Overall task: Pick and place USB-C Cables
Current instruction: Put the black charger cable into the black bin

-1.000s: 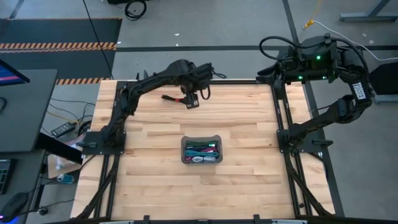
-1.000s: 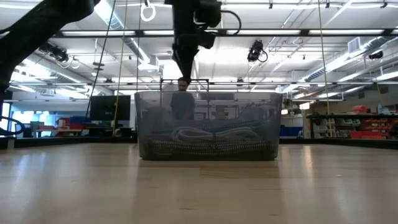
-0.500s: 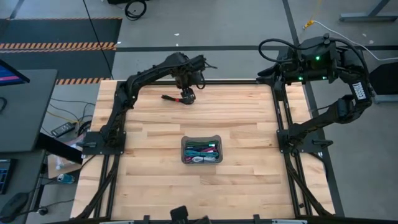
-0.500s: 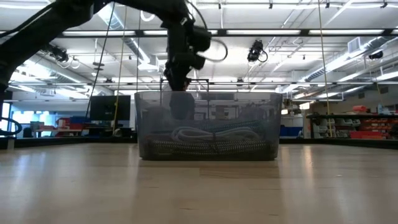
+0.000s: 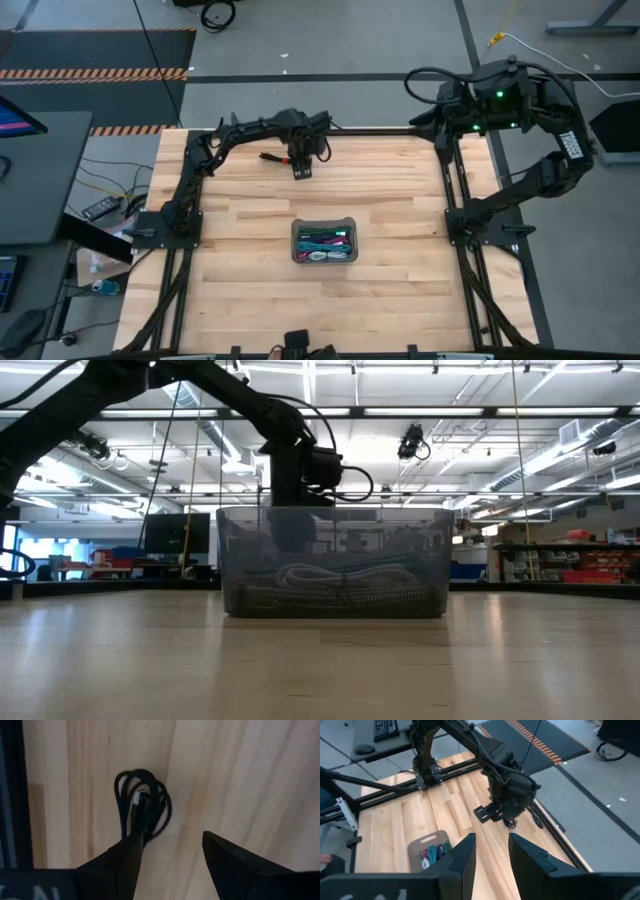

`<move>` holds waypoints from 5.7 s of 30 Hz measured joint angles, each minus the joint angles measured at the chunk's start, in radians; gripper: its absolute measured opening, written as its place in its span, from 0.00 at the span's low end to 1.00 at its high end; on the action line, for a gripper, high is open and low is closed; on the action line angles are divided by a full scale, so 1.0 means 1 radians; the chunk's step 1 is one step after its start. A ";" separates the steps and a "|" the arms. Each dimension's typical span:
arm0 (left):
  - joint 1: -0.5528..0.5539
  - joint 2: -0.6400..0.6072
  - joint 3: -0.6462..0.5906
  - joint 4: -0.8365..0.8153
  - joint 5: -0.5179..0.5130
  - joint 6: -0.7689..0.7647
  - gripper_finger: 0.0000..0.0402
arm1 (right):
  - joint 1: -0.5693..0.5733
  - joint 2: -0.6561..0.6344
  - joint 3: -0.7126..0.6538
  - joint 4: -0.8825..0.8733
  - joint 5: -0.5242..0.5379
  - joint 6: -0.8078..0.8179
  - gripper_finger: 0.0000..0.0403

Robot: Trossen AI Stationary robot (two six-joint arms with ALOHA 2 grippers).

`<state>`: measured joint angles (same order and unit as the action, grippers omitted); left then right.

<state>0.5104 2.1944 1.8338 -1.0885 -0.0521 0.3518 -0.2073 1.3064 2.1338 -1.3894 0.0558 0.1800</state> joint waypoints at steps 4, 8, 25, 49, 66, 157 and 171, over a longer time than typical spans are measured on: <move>0.004 0.000 -0.024 0.043 -0.004 0.063 0.53 | 0.000 0.020 0.000 0.000 -0.027 0.000 0.30; 0.019 0.000 -0.026 0.046 -0.007 0.129 0.53 | 0.000 0.034 0.000 -0.001 -0.035 0.000 0.30; 0.076 0.030 -0.026 0.042 0.171 0.185 0.53 | 0.000 0.037 0.000 0.005 -0.033 0.008 0.30; 0.074 0.104 0.001 0.074 0.027 0.158 0.34 | 0.000 0.037 0.000 0.004 -0.038 0.003 0.30; -0.009 0.016 0.001 0.040 0.023 0.104 0.03 | 0.000 0.037 0.000 0.004 -0.040 0.000 0.30; -0.642 -0.330 0.280 -0.207 -0.426 -0.579 0.32 | -0.029 0.038 -0.073 -0.077 -0.061 0.004 0.30; -0.654 -0.478 0.370 -0.477 -0.681 -0.761 0.32 | 0.170 0.073 -0.537 0.181 -0.201 0.122 0.30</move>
<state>-0.1432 1.7163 2.2035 -1.5656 -0.7327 -0.4091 -0.0373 1.3794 1.5970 -1.2079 -0.1451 0.3020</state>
